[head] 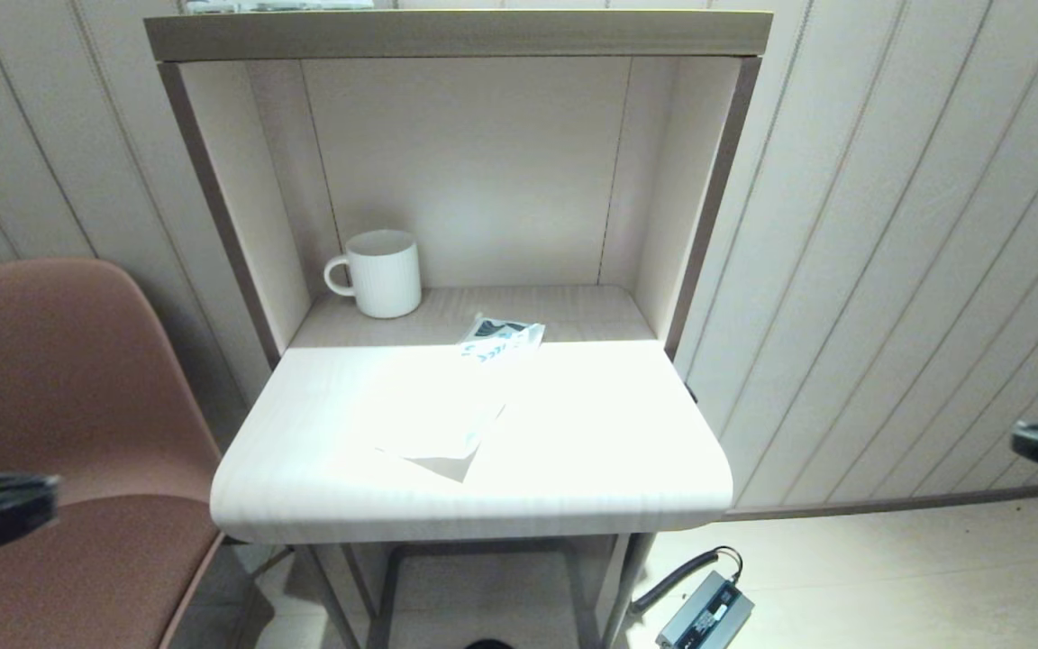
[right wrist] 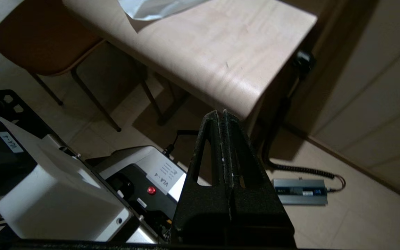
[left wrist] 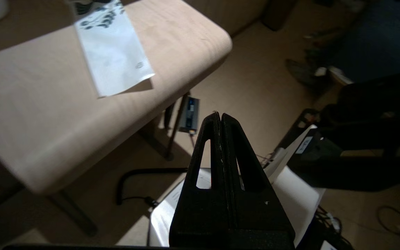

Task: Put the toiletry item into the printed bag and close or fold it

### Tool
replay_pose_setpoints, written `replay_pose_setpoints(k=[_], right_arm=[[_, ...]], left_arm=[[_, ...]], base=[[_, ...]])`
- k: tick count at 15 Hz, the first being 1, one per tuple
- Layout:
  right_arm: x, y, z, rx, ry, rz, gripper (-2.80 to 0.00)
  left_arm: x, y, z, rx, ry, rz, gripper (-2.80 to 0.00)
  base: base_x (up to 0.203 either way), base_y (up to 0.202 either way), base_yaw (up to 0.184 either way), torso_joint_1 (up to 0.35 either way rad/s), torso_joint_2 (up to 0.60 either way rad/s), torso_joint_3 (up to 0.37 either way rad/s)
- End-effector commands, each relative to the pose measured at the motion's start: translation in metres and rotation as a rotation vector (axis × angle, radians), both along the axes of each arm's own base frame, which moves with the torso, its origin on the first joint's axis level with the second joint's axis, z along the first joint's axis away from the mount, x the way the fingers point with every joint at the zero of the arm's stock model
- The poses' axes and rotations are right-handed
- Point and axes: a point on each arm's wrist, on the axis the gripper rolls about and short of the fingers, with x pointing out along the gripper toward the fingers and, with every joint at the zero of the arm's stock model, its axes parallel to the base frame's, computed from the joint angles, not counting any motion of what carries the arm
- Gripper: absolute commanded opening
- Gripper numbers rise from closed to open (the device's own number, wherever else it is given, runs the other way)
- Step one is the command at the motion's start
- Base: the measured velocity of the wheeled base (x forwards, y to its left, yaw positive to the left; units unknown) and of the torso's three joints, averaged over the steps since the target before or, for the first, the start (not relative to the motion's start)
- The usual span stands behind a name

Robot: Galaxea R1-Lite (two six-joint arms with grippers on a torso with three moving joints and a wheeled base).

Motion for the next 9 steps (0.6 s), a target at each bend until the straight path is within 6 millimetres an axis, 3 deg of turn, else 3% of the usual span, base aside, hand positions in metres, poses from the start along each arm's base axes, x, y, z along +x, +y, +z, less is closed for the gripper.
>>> replay_pose_setpoints(k=[1, 3, 4, 6, 9], right_arm=[[-0.056, -0.011, -0.026, -0.004, -0.035, -0.146, -2.8], [-0.076, -0.014, -0.07, -0.026, -0.007, -0.257, -2.8], [-0.08, -0.014, -0.091, -0.034, 0.006, -0.291, -2.8], [-0.083, -0.015, -0.133, -0.053, 0.054, -0.326, -2.8], [-0.077, -0.015, -0.178, -0.073, 0.044, -0.372, -2.8]], left_arm=[[-0.082, 0.039, -0.027, 0.016, -0.144, 0.262, -2.8], [-0.107, 0.053, -0.059, 0.069, -0.156, 0.455, -2.8], [-0.109, 0.056, -0.076, 0.102, -0.135, 0.528, -2.8], [-0.098, 0.054, -0.103, 0.18, -0.031, 0.616, -2.8], [-0.097, 0.045, -0.115, 0.211, 0.029, 0.763, -2.8]], base=[[0.0, 0.0, 0.0, 0.0, 0.0, 0.0], [0.0, 0.0, 0.0, 0.0, 0.0, 0.0], [0.0, 0.0, 0.0, 0.0, 0.0, 0.0], [0.0, 0.0, 0.0, 0.0, 0.0, 0.0], [0.0, 0.0, 0.0, 0.0, 0.0, 0.0]])
